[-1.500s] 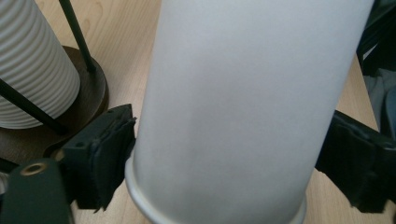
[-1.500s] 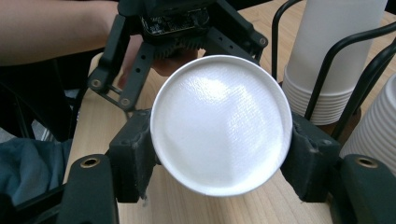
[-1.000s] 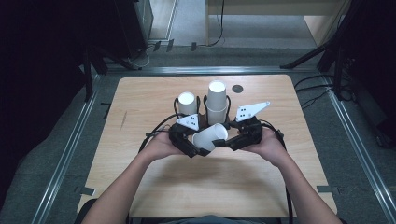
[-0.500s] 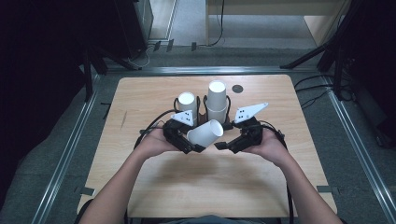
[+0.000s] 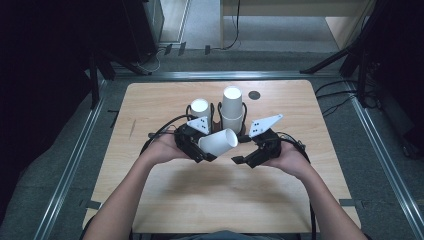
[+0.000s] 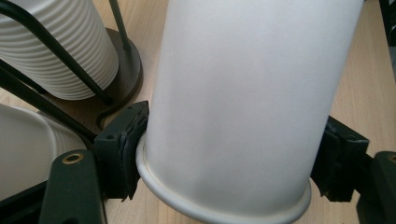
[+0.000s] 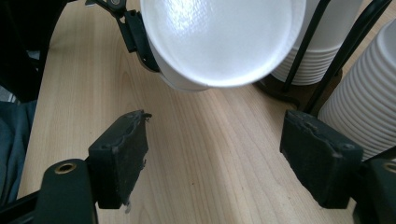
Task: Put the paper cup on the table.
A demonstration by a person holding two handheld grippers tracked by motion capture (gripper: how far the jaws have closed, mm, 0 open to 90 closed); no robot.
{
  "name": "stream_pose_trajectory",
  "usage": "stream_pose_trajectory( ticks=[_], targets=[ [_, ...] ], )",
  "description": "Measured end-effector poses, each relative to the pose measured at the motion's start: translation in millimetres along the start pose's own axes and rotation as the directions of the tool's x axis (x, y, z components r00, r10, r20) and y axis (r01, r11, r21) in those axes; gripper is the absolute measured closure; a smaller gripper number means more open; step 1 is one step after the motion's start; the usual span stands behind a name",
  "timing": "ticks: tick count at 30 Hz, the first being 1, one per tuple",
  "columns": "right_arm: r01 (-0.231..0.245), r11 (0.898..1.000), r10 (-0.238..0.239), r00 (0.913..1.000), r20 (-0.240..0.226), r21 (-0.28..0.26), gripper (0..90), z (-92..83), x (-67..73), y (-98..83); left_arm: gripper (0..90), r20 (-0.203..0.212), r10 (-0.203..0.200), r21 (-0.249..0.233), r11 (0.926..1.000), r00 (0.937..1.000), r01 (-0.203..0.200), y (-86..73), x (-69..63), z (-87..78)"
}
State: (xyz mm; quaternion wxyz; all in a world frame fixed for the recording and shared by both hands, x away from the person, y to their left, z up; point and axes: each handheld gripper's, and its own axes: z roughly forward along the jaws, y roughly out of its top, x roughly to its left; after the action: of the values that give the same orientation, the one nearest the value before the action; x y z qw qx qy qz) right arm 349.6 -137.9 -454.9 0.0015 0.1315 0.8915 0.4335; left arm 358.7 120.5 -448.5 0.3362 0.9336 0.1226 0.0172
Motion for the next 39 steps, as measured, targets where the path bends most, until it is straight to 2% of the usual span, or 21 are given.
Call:
stream_pose_trajectory(
  ticks=[7,17,29,32,36,39],
  targets=[
    [0.003,1.000,-0.003,1.0000,0.006,0.005,23.2,0.2,-1.3,-1.7,23.9,0.016,0.025,0.056,0.9981,0.9996,-0.026,4.2,-1.2,8.5],
    [0.014,1.000,-0.014,0.9999,0.004,0.017,23.2,4.5,-1.9,-2.5,23.9,0.028,0.056,0.129,0.9899,0.9981,-0.059,6.6,-4.2,22.0],
    [0.041,0.998,-0.040,0.9988,-0.026,0.041,23.7,13.0,1.6,-0.9,23.7,0.054,0.082,0.175,0.9804,0.9952,-0.091,8.9,-10.1,38.6],
    [0.042,0.998,-0.040,0.9985,-0.036,0.053,25.0,15.6,2.7,-0.5,23.6,0.056,0.084,0.177,0.9799,0.9949,-0.093,9.4,-11.2,40.3],
    [0.043,0.997,-0.039,0.9979,-0.052,0.071,31.0,17.8,3.6,0.3,23.5,0.056,0.090,0.190,0.9768,0.9943,-0.099,9.5,-11.2,42.0],
    [0.050,0.996,-0.045,0.9974,-0.055,0.076,33.3,18.1,3.9,1.0,23.2,0.059,0.082,0.184,0.9787,0.9949,-0.091,8.6,-11.2,41.9]
  ],
)
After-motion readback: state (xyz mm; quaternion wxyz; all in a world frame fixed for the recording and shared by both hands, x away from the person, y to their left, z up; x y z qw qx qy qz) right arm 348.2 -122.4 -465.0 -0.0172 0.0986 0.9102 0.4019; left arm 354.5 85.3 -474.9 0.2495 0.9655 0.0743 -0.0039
